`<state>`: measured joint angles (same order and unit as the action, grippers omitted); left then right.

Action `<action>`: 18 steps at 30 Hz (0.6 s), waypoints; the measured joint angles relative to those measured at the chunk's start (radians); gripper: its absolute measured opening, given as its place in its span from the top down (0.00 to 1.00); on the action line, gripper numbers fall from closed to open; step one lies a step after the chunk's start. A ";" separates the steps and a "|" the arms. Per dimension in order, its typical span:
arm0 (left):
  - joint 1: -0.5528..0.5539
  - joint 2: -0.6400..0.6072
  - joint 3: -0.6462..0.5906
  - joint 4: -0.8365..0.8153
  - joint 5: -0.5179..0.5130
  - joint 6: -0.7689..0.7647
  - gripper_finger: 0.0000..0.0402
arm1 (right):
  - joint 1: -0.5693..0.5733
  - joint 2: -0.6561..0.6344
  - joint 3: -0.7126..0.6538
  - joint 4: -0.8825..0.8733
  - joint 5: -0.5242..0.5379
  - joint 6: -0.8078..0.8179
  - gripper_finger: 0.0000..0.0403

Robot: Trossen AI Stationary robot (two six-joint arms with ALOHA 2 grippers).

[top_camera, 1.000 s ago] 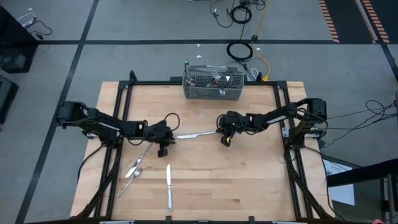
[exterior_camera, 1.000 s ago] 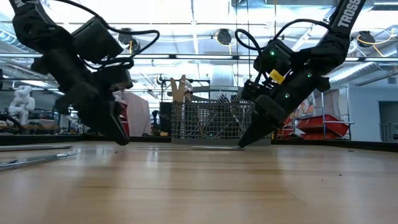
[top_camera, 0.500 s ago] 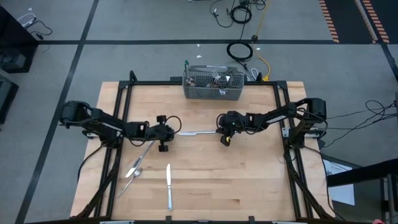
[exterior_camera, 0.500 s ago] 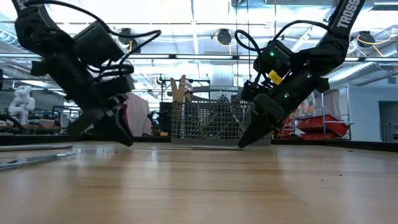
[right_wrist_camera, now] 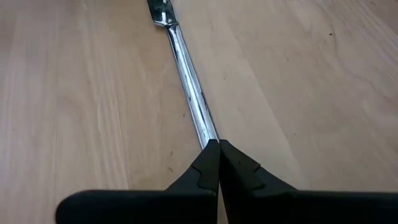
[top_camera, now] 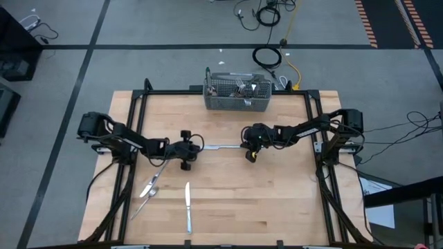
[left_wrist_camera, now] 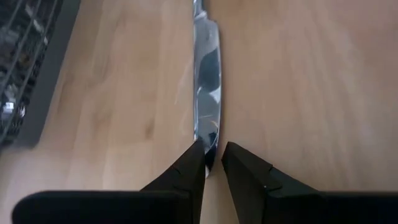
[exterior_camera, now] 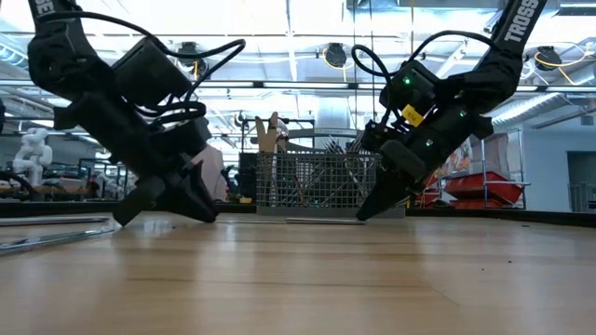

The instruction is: Sort silverware

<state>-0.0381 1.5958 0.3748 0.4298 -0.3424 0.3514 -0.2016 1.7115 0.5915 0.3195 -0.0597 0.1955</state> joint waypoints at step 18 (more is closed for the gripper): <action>0.091 0.074 0.011 0.024 -0.056 0.054 0.81 | -0.003 0.001 0.000 0.005 -0.026 -0.028 1.00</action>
<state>0.0529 1.6693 0.3862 0.4541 -0.3981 0.4053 -0.2043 1.7123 0.5915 0.3248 -0.0859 0.1671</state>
